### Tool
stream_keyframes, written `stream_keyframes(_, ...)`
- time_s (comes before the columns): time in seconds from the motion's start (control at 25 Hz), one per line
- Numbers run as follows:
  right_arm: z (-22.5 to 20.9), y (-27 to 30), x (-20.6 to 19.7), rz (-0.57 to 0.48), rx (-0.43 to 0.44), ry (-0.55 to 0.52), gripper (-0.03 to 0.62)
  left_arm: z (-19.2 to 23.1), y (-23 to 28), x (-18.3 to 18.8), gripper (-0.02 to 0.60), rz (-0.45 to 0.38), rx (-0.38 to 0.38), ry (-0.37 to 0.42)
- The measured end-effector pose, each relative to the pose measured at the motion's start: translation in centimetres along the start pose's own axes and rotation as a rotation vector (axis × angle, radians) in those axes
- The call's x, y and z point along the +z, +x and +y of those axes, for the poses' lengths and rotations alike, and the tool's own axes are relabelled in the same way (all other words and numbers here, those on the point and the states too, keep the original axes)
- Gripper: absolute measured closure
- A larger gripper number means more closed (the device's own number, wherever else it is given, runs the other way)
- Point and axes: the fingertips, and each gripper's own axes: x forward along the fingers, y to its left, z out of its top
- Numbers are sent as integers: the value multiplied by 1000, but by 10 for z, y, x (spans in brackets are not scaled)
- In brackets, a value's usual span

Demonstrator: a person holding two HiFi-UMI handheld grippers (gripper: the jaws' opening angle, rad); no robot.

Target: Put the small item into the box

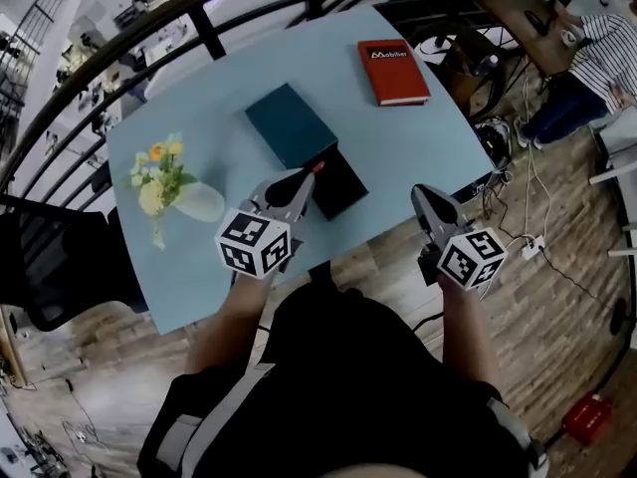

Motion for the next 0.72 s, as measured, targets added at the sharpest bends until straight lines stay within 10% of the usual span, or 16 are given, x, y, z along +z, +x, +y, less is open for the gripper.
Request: stream_keyframes(0.72, -56, 95, 33, 99, 151, -12, 592, 60, 61, 3, 563, 44, 147, -84)
